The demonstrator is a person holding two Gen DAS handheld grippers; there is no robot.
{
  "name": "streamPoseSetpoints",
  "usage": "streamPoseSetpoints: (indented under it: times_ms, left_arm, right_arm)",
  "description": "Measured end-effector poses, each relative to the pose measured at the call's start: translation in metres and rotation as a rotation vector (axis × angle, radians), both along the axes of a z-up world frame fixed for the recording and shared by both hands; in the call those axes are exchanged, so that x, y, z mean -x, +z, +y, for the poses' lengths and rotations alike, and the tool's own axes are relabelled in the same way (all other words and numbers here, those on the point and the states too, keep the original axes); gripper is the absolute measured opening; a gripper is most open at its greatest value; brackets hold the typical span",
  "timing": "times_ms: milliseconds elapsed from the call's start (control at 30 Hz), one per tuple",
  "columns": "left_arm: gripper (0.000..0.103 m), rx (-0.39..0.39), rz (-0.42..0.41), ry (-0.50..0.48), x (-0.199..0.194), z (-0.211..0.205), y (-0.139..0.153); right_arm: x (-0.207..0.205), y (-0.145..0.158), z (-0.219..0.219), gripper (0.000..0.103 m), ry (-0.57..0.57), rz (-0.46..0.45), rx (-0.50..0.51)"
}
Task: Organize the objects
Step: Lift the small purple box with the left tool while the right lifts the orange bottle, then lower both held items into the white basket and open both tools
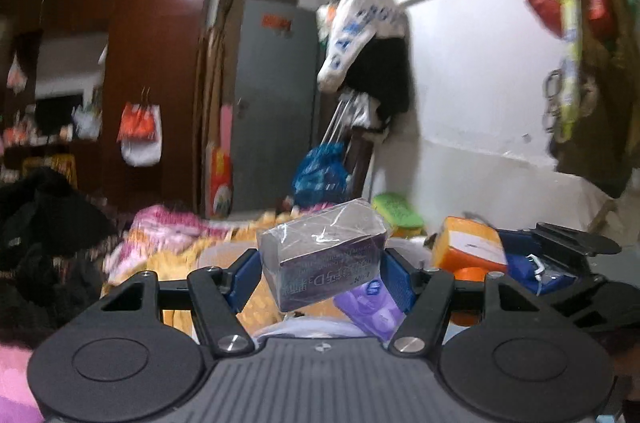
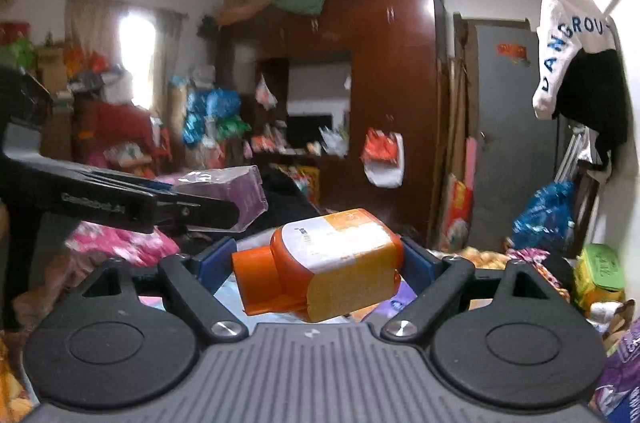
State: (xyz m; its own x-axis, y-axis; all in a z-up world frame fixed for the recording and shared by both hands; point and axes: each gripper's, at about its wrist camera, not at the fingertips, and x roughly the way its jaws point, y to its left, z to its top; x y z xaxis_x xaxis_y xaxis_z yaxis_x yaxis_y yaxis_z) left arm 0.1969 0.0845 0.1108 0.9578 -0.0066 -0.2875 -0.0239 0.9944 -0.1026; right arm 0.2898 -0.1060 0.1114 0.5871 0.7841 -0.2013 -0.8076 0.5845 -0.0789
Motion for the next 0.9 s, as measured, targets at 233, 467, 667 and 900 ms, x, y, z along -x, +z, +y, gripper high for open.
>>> streamPoseSetpoints:
  times_ms: [233,467,667,900]
  left_arm:
    - [0.069,0.036,0.139,0.036,-0.046,0.020,-0.023]
    - [0.069,0.032,0.172,0.081,-0.059,0.018,-0.029]
    - [0.069,0.043,0.195,0.103,-0.067,0.022,-0.035]
    - [0.069,0.049,0.212,0.107,-0.073,0.022,-0.040]
  right_arm:
    - [-0.027,-0.016,0.025,0.088,-0.059,0.006,0.107]
    - [-0.026,-0.016,0.028,0.088,-0.025,-0.011,0.135]
    - [-0.028,-0.019,0.028,0.088,0.007,-0.023,0.151]
    - [-0.025,-0.019,0.031,0.088,0.025,-0.025,0.163]
